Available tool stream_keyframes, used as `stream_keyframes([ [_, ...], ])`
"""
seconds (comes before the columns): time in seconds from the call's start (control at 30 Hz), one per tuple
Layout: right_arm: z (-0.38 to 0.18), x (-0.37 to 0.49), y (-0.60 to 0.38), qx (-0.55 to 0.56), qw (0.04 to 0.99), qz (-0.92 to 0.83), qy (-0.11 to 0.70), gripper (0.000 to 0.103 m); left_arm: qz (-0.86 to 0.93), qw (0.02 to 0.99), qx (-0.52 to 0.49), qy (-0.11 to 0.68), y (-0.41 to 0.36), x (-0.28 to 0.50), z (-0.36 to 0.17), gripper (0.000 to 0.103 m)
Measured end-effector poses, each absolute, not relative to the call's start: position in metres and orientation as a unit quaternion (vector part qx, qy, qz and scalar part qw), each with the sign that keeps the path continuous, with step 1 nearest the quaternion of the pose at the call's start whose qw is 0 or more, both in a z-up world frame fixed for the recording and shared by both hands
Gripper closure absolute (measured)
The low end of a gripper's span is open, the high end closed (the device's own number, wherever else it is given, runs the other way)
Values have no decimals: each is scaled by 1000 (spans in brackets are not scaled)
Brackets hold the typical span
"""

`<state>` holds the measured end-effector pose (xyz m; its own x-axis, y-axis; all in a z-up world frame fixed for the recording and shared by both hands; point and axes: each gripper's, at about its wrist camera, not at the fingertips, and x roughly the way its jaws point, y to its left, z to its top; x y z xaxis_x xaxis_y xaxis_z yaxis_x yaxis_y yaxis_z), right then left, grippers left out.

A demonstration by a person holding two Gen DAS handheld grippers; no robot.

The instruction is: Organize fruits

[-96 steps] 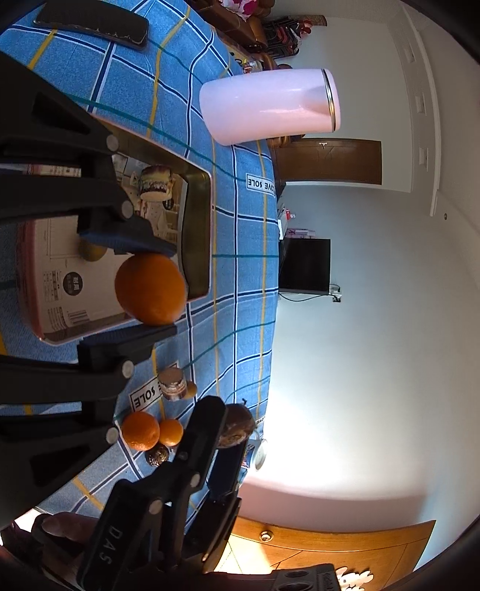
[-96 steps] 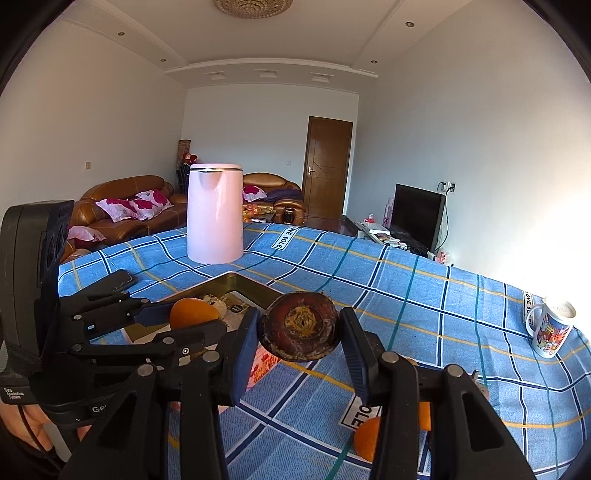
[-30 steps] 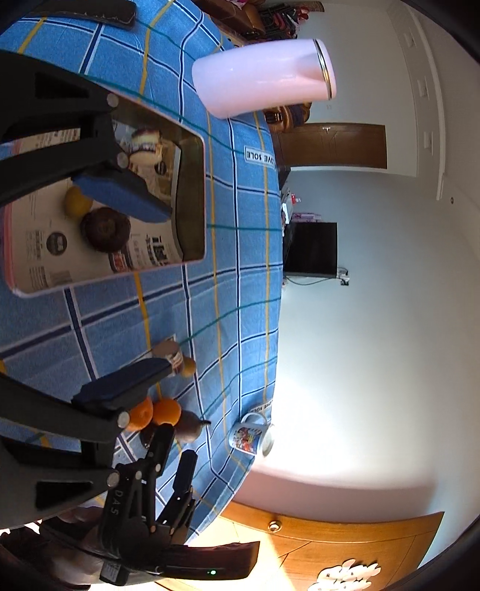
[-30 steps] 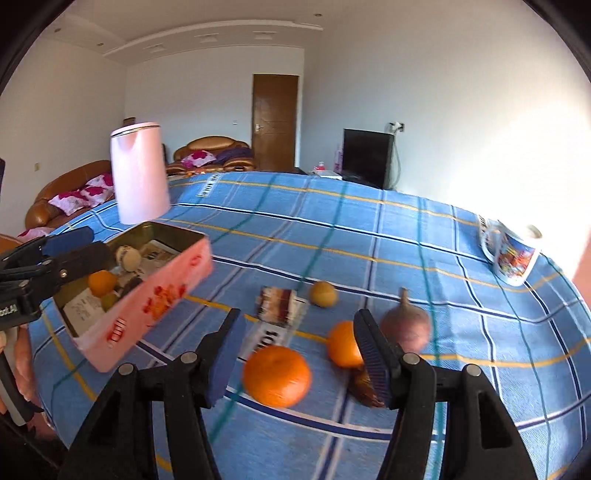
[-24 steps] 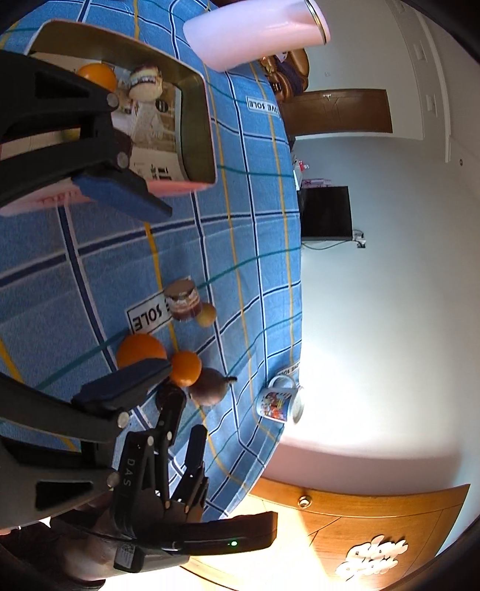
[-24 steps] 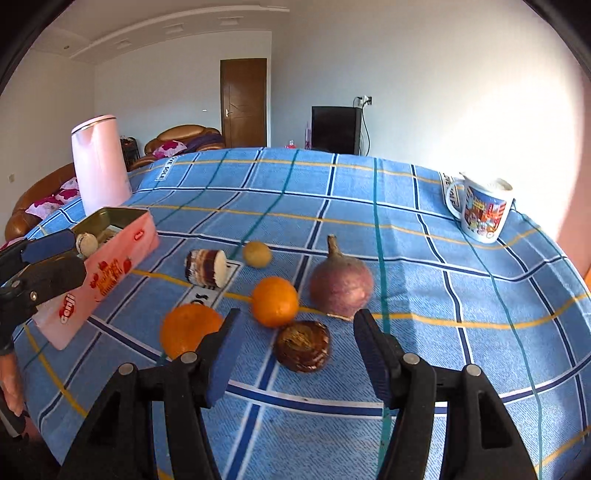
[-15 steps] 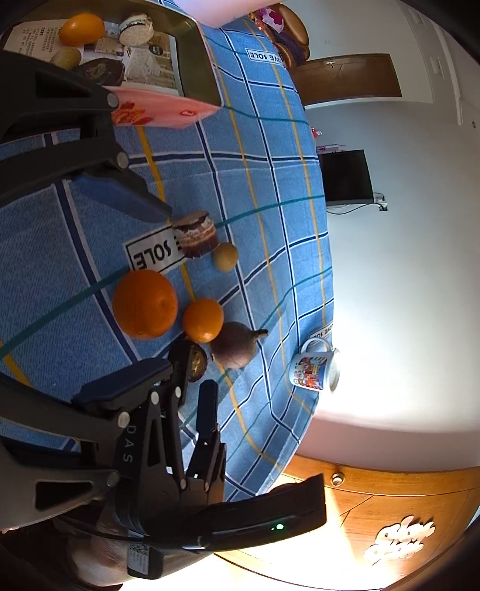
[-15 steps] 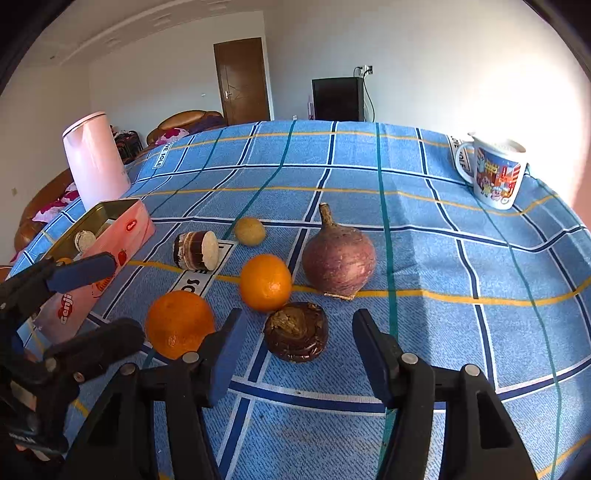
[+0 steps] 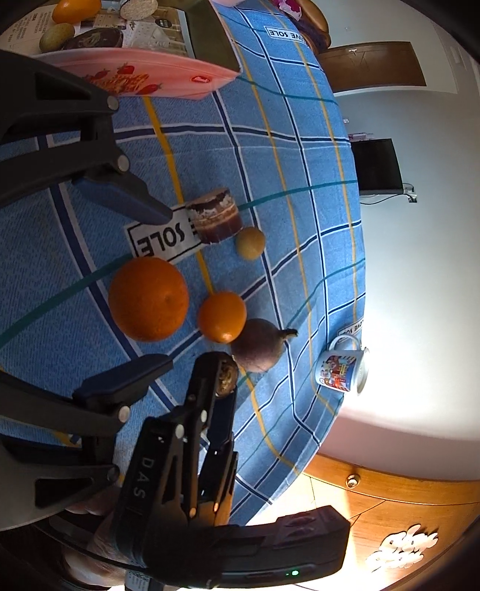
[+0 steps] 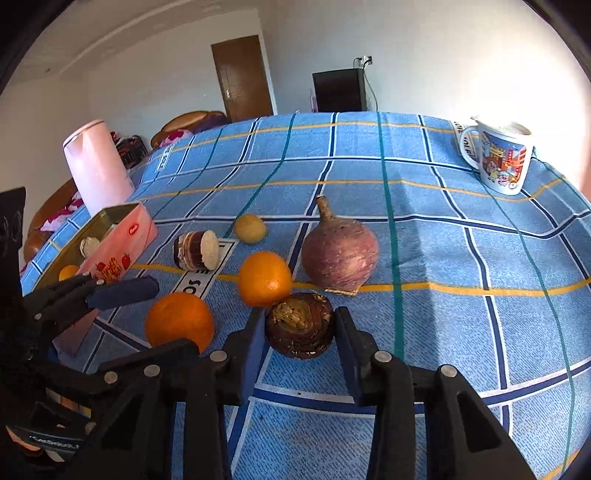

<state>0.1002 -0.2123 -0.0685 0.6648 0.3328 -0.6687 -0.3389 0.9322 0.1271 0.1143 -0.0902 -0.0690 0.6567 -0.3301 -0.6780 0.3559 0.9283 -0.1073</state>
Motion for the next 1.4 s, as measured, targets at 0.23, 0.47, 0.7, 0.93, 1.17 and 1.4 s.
stream_keyframes([
  [0.23, -63, 94, -217, 8, 923, 180, 340, 63, -201, 891, 25, 407, -99, 126, -77, 53],
  [0.47, -60, 85, -214, -3, 930, 186, 317, 63, -198, 903, 2, 382, -90, 118, -71, 54],
  [0.7, -55, 74, -212, -13, 939, 189, 286, 63, -191, 921, -13, 340, -81, 106, -61, 54],
  [0.93, -52, 69, -212, -18, 944, 192, 266, 63, -172, 937, 2, 303, -82, 96, -53, 54],
  [1.17, -50, 62, -213, -19, 950, 191, 246, 63, -164, 946, 1, 281, -78, 90, -49, 54],
  [1.4, -47, 54, -213, -21, 955, 191, 225, 63, -158, 952, -2, 264, -75, 85, -47, 54],
])
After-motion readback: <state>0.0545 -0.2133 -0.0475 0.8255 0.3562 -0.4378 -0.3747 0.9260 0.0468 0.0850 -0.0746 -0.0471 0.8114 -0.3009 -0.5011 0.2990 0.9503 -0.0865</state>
